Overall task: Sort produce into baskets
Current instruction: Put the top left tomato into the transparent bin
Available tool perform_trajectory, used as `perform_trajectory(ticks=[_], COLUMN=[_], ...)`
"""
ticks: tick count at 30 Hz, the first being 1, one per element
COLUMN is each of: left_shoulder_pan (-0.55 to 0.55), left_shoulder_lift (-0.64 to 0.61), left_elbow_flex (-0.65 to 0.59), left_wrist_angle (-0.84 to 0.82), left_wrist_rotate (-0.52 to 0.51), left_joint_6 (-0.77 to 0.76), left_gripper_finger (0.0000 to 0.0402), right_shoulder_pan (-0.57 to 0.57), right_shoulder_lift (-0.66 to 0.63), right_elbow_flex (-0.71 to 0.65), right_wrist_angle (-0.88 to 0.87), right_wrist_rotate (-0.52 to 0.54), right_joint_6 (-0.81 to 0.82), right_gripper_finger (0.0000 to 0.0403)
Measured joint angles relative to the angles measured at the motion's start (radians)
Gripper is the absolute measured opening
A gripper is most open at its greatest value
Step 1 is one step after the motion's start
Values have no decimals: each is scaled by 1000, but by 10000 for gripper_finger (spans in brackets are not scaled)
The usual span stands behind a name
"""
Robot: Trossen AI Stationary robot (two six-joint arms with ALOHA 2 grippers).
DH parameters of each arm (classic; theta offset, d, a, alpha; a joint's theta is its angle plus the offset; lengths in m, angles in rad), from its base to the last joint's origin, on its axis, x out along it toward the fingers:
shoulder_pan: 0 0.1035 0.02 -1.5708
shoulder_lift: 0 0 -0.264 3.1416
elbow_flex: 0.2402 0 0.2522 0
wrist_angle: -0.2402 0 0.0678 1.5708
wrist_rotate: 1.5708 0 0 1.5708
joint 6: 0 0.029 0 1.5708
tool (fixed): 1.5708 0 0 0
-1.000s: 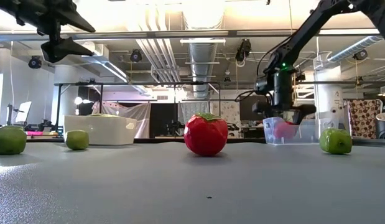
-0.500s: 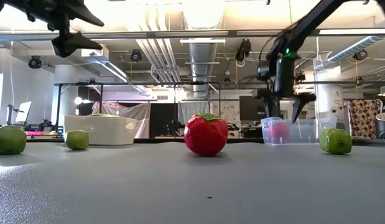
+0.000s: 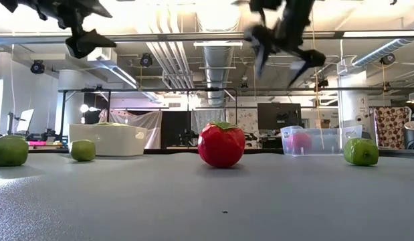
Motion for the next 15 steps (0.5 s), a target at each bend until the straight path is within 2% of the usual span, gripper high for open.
perform_trajectory(ticks=[2, 5, 8, 15], left_shoulder_pan=[-1, 0, 0, -1], left_shoulder_lift=[15, 40, 67, 109], left_elbow_flex=[0, 0, -1, -1], left_wrist_angle=[25, 50, 64, 69], left_wrist_rotate=[43, 45, 44, 44], left_joint_6=[3, 28, 46, 32], left_gripper_finger=[274, 274, 274, 274], right_shoulder_pan=[107, 205, 228, 205], right_shoulder_lift=[47, 139, 226, 337], right_elbow_flex=[5, 10, 11, 11], right_wrist_angle=[72, 191, 273, 294], right_wrist_rotate=[9, -5, -15, -14], right_joint_6=[101, 201, 262, 306], right_gripper_finger=[361, 361, 361, 361])
